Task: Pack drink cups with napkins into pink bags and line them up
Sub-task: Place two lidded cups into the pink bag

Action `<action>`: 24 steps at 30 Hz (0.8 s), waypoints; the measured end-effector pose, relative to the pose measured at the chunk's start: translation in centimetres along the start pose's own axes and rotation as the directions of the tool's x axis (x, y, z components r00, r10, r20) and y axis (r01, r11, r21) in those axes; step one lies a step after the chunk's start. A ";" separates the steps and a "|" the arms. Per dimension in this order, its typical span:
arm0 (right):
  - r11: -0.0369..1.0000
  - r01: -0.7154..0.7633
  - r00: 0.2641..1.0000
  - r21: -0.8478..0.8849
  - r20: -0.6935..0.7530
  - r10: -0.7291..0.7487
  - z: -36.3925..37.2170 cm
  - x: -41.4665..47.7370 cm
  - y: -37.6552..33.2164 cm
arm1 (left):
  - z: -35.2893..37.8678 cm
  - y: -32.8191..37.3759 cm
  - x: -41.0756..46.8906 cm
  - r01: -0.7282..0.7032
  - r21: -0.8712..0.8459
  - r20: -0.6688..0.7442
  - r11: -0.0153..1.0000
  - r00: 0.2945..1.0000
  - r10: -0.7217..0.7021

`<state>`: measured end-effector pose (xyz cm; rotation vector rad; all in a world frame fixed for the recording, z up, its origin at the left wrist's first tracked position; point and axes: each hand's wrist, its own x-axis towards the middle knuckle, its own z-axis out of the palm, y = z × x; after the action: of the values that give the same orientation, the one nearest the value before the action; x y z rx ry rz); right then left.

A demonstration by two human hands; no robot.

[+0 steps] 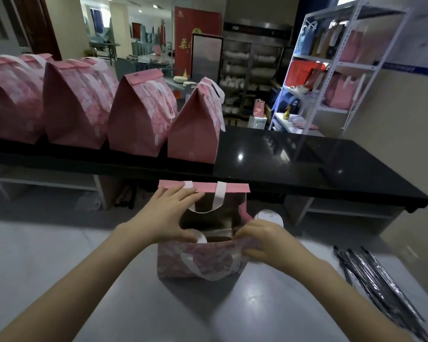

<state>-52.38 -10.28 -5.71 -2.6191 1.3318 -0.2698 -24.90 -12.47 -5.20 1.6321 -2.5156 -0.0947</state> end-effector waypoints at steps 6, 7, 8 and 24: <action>0.992 -0.008 0.987 -0.128 -0.162 -0.013 0.0 0.1 2.2 | 0.0 1.3 3.3 -0.098 -0.076 0.074 0.992 0.992 0.103; 0.996 -0.018 0.984 -0.084 -0.179 0.003 0.0 0.1 2.4 | 0.3 1.4 3.5 -0.088 -0.069 0.103 0.994 0.990 0.095; 1.000 -0.029 0.979 -0.010 -0.202 0.027 0.0 0.0 2.6 | 0.8 1.4 3.6 -0.075 -0.062 0.126 0.995 0.989 0.082; 0.880 -0.451 0.877 -0.145 0.109 0.468 4.1 5.4 14.0 | 3.1 2.2 0.5 0.001 0.148 0.008 0.989 1.000 -0.003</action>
<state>-59.07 -22.37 -12.76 -2.2529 1.9068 0.0673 -27.58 -12.10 -7.94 1.6902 -2.5836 0.0877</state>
